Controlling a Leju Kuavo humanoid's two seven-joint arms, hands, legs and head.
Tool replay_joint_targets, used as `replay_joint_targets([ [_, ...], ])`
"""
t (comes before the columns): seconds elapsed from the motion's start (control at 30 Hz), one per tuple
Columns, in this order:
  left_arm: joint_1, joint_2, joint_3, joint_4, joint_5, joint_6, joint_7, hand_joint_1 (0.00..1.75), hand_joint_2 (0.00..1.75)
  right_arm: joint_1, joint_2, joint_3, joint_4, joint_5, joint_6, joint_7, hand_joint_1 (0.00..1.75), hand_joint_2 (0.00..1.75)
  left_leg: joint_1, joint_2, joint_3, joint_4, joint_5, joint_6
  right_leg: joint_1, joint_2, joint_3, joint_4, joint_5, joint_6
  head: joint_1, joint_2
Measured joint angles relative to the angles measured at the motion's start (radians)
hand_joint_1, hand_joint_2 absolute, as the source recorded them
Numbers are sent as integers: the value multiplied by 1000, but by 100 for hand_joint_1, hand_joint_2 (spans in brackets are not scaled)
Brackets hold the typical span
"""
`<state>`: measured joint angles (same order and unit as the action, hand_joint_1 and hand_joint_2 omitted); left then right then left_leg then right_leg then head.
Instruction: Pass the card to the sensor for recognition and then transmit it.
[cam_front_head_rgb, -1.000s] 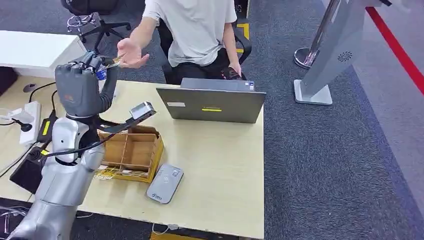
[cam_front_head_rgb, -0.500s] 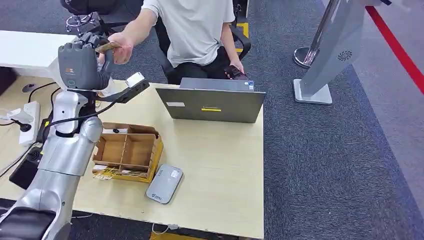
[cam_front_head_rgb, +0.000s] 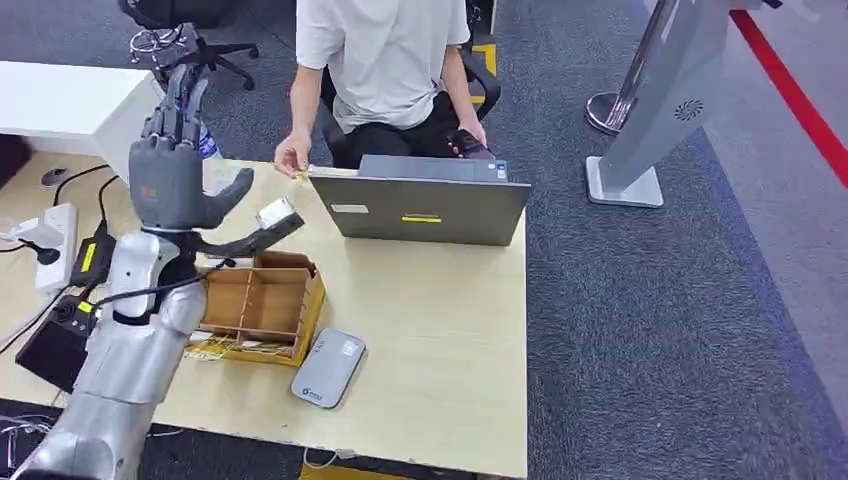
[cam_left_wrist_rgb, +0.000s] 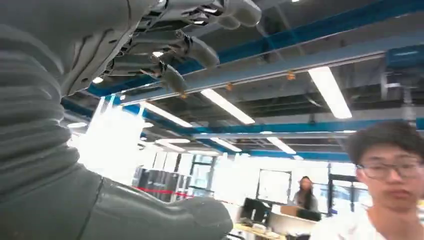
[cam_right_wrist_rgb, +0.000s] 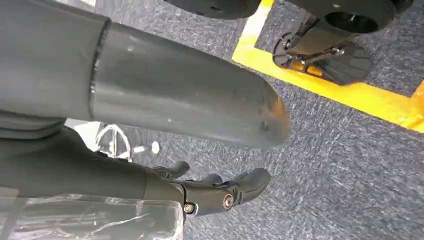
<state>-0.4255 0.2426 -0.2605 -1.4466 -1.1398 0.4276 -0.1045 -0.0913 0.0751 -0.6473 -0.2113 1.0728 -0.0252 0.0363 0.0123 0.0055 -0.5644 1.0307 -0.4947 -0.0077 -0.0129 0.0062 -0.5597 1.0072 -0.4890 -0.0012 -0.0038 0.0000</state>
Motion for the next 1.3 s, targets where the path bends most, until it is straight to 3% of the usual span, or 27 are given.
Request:
replay_joint_targets([
  [0.13,200,50,-23,-172,-44,19,-13,0,175,19,0,-25,1,-20,-9,-15,0,0,0,0,-3,0,-1,0,0,0,-3,0,-1,1,0,0],
  [0.27,383,106,-51,-309,-96,84,-40,0,175,29,-1,-50,1,-23,-12,-19,0,0,0,0,-4,0,-1,0,0,0,-4,0,-1,1,1,0],
  [0.43,545,141,-77,-383,-130,104,-35,0,175,29,-2,-75,1,-35,-16,-27,0,0,0,0,-4,0,-1,0,0,0,-3,0,-1,1,0,0],
  [0.57,626,157,-82,-388,-132,47,22,0,175,30,-3,-91,1,-34,-16,-28,0,0,0,0,-3,0,-1,0,0,0,-3,0,-1,1,1,0],
  [0.67,646,165,-82,-382,-107,-38,88,0,175,30,-4,-98,1,-29,-14,-24,0,0,0,-1,-4,0,-1,1,0,-2,-3,0,-1,1,0,0],
  [0.87,627,163,-55,-313,-90,-149,123,0,175,29,-4,-108,1,0,-13,-12,0,0,0,-2,-4,0,0,0,0,-2,-3,0,-1,1,0,0],
  [1.3,537,140,-6,-177,-60,-219,125,0,175,28,-5,-110,1,22,-7,-14,0,0,0,-2,-4,0,0,0,0,-2,-3,0,0,0,0,0],
])
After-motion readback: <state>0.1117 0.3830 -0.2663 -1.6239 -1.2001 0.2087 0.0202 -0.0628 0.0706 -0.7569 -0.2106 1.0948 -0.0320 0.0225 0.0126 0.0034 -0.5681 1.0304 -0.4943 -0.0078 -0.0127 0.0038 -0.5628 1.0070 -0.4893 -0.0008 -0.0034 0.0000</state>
